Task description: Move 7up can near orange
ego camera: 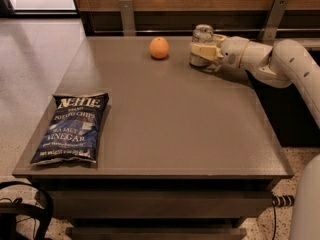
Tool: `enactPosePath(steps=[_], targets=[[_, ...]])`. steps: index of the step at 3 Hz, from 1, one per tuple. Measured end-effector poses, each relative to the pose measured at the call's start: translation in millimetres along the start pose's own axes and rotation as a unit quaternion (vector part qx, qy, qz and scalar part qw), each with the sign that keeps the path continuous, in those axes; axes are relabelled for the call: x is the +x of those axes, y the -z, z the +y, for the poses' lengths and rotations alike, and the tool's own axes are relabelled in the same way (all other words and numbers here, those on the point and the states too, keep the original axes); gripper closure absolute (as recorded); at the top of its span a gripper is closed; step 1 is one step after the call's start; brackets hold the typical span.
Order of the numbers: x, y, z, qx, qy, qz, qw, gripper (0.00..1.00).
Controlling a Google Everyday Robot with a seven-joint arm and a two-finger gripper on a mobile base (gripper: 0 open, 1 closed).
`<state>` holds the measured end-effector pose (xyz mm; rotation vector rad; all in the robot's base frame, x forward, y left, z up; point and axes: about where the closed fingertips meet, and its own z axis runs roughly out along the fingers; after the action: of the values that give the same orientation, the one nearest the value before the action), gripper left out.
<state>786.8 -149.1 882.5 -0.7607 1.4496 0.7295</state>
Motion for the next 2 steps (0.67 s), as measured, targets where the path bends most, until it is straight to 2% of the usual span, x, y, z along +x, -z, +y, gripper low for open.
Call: enactPosePath(steps=[1,2], targets=[[1.3,-3.2,1.1,0.0,0.003,0.0,1.0,0.86],[1.3,-6.4,2.9,-0.003,0.002,0.0,1.0,0.62]])
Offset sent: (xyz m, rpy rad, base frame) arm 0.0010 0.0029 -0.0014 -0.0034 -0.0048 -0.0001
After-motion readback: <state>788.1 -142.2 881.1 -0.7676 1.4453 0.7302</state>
